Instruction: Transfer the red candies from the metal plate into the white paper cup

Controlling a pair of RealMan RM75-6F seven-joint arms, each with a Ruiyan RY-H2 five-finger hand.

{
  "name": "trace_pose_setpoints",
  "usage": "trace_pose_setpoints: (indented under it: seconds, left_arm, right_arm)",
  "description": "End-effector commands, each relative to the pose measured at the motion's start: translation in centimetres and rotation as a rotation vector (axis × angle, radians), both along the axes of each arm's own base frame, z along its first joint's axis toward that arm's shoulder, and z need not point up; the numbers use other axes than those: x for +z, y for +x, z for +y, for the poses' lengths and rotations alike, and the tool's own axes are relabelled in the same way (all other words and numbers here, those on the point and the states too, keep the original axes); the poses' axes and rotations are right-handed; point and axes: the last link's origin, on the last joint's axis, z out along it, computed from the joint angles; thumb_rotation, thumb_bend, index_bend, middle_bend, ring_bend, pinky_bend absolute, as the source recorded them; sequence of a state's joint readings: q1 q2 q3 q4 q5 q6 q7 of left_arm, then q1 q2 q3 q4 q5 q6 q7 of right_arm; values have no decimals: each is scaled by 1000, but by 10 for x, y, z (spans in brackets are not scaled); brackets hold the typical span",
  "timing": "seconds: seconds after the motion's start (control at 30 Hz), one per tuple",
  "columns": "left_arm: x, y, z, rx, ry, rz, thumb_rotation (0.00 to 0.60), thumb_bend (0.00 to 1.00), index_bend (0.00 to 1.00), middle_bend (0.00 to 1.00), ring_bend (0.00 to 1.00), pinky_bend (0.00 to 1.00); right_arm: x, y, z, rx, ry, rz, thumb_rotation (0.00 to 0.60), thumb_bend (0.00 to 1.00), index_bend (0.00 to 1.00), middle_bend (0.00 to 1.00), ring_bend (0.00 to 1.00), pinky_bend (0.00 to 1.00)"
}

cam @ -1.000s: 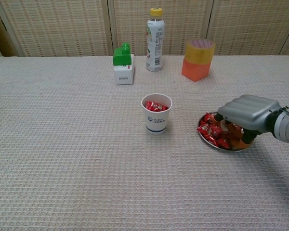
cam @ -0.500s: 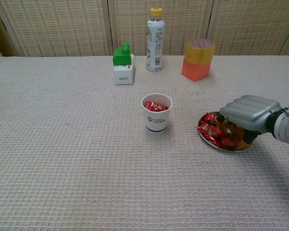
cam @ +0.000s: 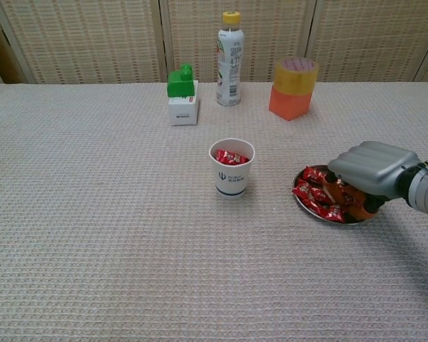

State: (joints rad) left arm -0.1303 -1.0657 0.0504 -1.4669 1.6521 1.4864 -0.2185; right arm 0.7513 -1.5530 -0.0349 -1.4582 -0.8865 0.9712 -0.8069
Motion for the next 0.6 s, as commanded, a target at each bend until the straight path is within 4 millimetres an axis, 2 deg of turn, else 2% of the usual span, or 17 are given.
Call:
trace_pose_setpoints:
  seconds: [0.03,0.17,0.6]
  left_arm:
    - [0,0,0,0,1,0,600,471,0,147,123,258]
    - [0,0,-1,-1,1,0,600,470,0,147,124,260]
    - [0,1,-1,-4,1,0,600,470,0,147,124,261]
  right_arm:
    - [1,0,0,-1,-1,-2,600,460,729,795,861,1000]
    - [3,2,-1,2,-8,-14,600,515,746,801,866,1000]
    - [26,32,-4,45,-63,-156,600,516,750,802,867,1000]
